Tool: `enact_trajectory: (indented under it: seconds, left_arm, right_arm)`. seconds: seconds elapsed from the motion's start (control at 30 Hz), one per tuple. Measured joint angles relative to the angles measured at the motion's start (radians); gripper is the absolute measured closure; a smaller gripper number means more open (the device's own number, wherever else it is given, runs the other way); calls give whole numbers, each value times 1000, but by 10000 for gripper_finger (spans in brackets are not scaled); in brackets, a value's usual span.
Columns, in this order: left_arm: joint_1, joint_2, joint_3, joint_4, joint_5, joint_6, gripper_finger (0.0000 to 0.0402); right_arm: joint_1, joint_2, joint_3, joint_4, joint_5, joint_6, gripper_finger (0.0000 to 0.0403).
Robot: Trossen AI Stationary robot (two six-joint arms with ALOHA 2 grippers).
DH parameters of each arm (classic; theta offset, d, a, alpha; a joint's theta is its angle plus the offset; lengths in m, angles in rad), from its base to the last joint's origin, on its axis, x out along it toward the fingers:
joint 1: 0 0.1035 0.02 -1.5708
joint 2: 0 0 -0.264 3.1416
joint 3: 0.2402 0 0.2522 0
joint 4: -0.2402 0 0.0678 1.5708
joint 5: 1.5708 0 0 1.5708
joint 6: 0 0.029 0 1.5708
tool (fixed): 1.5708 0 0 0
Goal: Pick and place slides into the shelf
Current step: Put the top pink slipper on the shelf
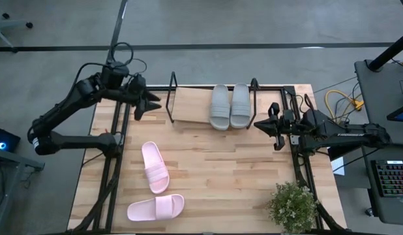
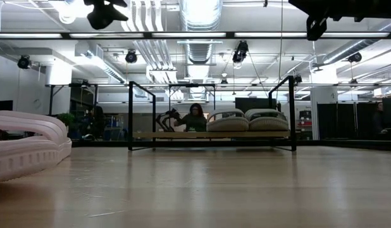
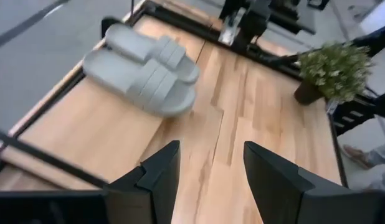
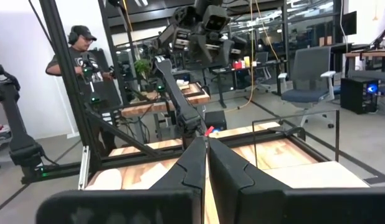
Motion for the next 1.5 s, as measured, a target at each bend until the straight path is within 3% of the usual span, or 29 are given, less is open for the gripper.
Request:
enact_trajectory:
  seconds: [0.23,0.53,0.73,0.97,1.37,1.5]
  left_arm:
    - [-97,-22,3,-33,-44,-109,240]
    - [-250,-7,-1,-236,-107,-244,240]
    - [-330,13,-1,-276,-112,-340,240]
    - [-398,70,-32,-324,27,-395,240]
    - [-426,195,-144,-406,41,-421,240]
    - [-426,228,-193,-405,116,-447,240]
  right_arm:
    - [0,0,0,0,8,3,394]
    - [0,0,0,-17,8,6,394]
    - [0,0,0,-45,24,14,394]
    - [0,0,0,-45,24,17,394]
    - [0,0,0,-45,24,17,394]
    - [0,0,0,-44,24,17,394]
